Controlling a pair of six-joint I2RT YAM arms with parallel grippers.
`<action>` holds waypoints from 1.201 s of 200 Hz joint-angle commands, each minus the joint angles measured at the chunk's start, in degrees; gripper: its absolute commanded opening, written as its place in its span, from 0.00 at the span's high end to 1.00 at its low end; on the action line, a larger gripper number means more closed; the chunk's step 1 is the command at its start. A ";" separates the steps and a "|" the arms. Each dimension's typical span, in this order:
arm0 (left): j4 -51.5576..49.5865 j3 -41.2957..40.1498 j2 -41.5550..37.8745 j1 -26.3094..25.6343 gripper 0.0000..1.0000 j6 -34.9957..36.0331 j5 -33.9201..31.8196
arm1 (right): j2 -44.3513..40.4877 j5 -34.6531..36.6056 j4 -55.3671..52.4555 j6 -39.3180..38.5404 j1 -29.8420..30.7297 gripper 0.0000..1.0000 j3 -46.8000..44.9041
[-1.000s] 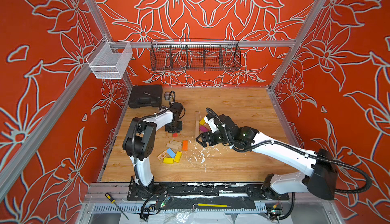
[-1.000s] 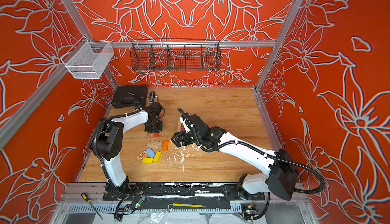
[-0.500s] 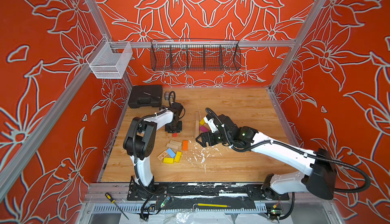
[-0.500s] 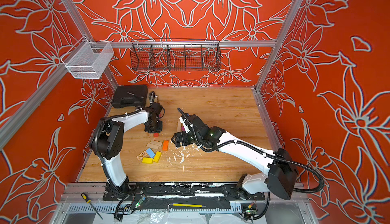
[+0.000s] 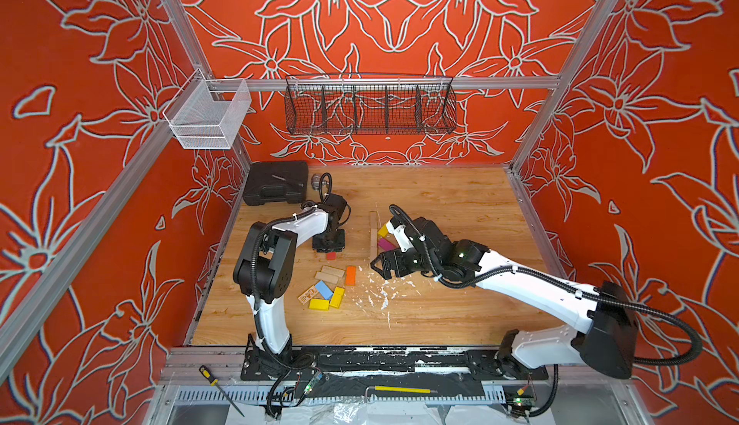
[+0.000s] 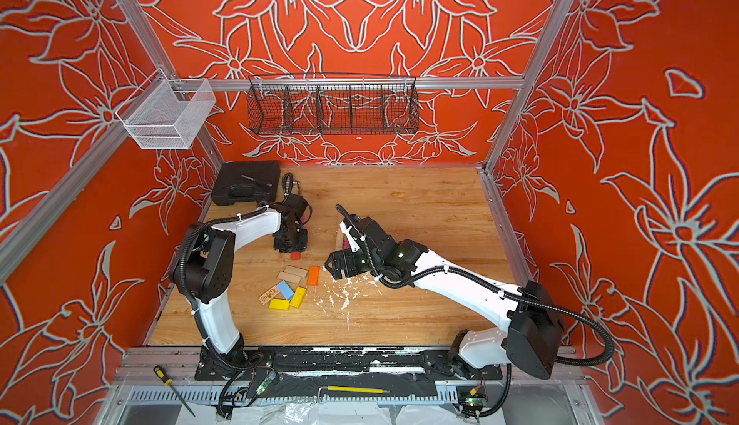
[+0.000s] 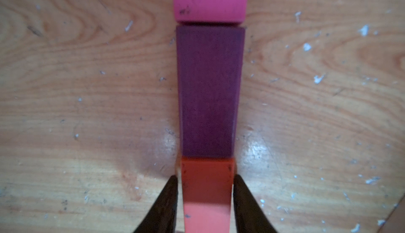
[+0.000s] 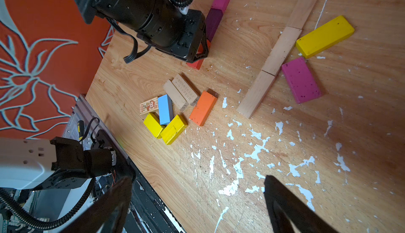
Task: Assemble the letter k with building blocks
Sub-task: Assemble the building block at the center of the board.
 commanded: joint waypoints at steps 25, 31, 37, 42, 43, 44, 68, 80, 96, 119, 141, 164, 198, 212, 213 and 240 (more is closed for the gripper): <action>-1.39 -0.07 -1.52 0.26 0.63 -0.46 0.58 | 0.34 0.72 -0.28 0.25 0.35 0.04 1.45; -1.41 -0.07 -1.44 0.26 0.63 -0.46 0.52 | 0.33 0.72 -0.31 0.24 0.37 0.04 1.45; -1.41 0.01 -1.45 0.26 0.63 -0.46 0.49 | 0.27 0.72 -0.28 0.26 0.34 0.04 1.47; -1.41 0.02 -1.41 0.26 0.63 -0.42 0.49 | 0.20 0.72 -0.35 0.28 0.32 0.04 1.45; -1.41 0.02 -1.39 0.26 0.63 -0.40 0.49 | 0.19 0.72 -0.31 0.28 0.35 0.04 1.45; -1.41 0.02 -1.43 0.26 0.63 -0.43 0.49 | 0.19 0.72 -0.29 0.28 0.32 0.04 1.45; -1.41 0.02 -1.34 0.26 0.65 -0.55 0.41 | 0.27 0.81 -0.34 0.19 0.32 0.04 1.45; -1.37 0.02 -1.37 0.26 0.65 -0.49 0.27 | 0.39 0.76 -0.28 0.26 0.30 0.04 1.51; -1.41 0.18 -1.11 0.25 0.66 -0.46 0.07 | 0.36 0.72 -0.27 0.28 0.37 0.04 1.54; -1.41 0.37 -0.72 0.22 0.66 -0.36 0.05 | 0.39 0.81 -0.28 0.28 0.31 0.04 1.59; -1.42 0.54 -0.57 0.26 0.66 -0.38 -0.12 | 0.44 0.81 -0.33 0.27 0.29 0.04 1.71; -1.50 0.72 -0.46 0.28 0.66 -0.29 -0.24 | 0.51 0.81 -0.43 0.28 0.32 0.04 1.76; -1.41 0.98 -0.05 0.39 0.66 -0.11 -0.03 | 0.56 0.90 -0.38 0.17 0.30 0.04 1.80; -1.41 1.20 0.03 0.43 0.66 -0.10 -0.02 | 0.62 0.87 -0.36 0.14 0.30 0.04 1.78; -1.41 1.22 -0.01 0.43 0.66 -0.11 -0.03 | 0.62 0.89 -0.32 0.17 0.34 0.04 1.79; -1.61 1.51 0.06 0.43 0.63 -0.11 0.05 | 0.73 0.81 -0.41 0.19 0.33 0.04 1.89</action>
